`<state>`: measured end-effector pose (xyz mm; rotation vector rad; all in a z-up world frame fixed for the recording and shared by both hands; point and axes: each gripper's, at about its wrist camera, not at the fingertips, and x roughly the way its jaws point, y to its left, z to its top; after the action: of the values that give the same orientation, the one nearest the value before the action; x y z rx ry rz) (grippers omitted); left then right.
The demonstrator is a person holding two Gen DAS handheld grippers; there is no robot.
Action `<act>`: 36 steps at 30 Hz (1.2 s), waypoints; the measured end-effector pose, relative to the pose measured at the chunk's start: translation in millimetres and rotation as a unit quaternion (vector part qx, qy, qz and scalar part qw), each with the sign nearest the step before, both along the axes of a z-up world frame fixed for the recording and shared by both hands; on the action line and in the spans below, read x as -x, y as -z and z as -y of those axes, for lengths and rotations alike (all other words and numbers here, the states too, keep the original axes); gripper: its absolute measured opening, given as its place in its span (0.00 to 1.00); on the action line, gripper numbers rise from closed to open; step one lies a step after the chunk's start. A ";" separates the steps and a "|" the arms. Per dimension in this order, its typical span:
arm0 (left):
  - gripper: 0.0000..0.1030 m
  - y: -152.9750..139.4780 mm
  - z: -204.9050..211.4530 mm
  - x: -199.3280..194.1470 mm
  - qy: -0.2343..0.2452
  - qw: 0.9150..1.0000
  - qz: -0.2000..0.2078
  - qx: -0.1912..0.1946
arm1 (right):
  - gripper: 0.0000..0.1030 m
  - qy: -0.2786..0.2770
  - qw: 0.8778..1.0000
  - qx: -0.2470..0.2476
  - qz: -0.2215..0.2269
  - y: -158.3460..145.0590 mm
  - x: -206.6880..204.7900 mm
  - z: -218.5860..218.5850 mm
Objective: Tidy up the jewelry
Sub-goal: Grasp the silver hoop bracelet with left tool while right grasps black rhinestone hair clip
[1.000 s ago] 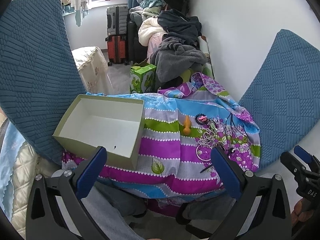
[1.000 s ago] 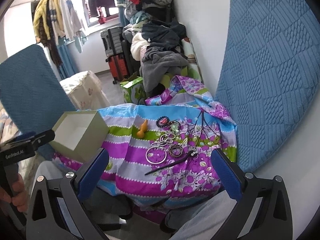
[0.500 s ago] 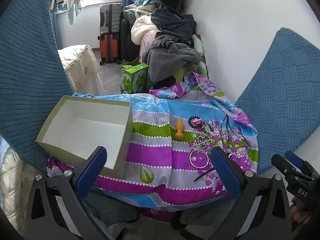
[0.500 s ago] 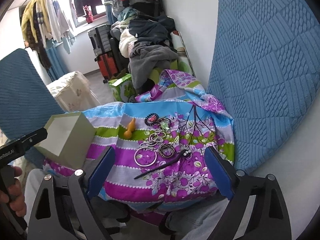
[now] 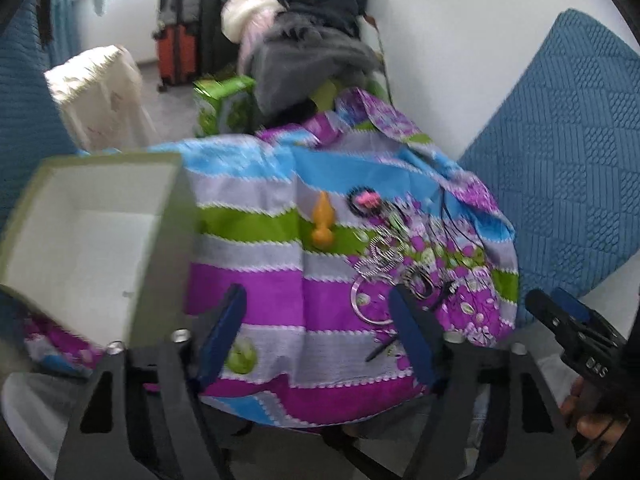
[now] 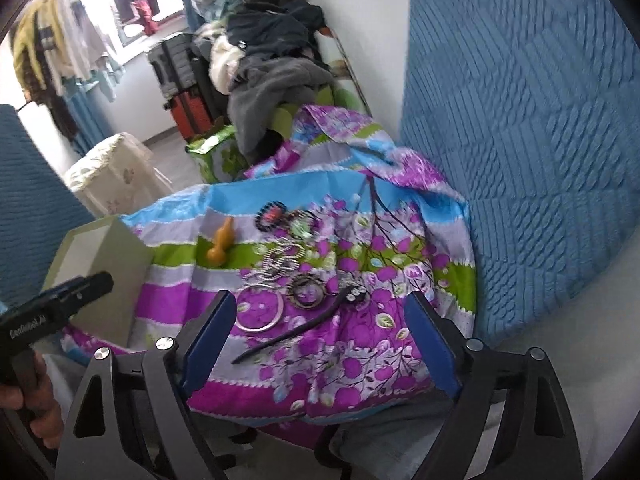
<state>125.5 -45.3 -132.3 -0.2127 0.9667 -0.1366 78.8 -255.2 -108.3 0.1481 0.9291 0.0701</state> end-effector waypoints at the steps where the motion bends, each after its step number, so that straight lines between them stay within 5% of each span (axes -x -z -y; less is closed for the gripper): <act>1: 0.64 6.8 2.3 -4.0 0.005 1.000 -0.006 0.005 | 0.82 0.006 1.000 -0.002 -0.007 7.1 -4.8 2.3; 7: 0.42 48.9 19.9 -29.3 0.040 0.997 -0.043 0.044 | 0.78 0.014 0.999 -0.012 -0.050 47.1 -26.0 6.6; 9: 0.38 60.6 25.5 -35.7 0.048 0.996 -0.051 0.052 | 0.61 0.017 0.997 -0.017 -0.069 60.1 -31.7 7.4; 12: 0.32 77.3 32.5 -45.3 0.061 0.994 -0.062 0.059 | 0.49 0.027 0.994 -0.028 -0.099 81.1 -42.9 10.9; 21: 0.25 108.3 44.2 -66.7 0.084 0.991 -0.087 0.061 | 0.40 0.014 0.991 -0.032 -0.128 112.8 -69.1 7.0; 31: 0.20 114.8 56.1 -75.3 0.112 0.990 -0.079 0.012 | 0.30 -0.003 0.990 -0.016 -0.137 131.9 -85.3 -0.9; 36: 0.20 115.1 64.7 -78.4 0.127 0.989 -0.070 -0.010 | 0.08 -0.014 0.990 -0.023 -0.138 130.9 -87.2 -1.1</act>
<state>203.9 -110.0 -247.4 -0.0809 1.1319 -0.3489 166.0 -254.1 -239.2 0.1899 1.2073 0.0990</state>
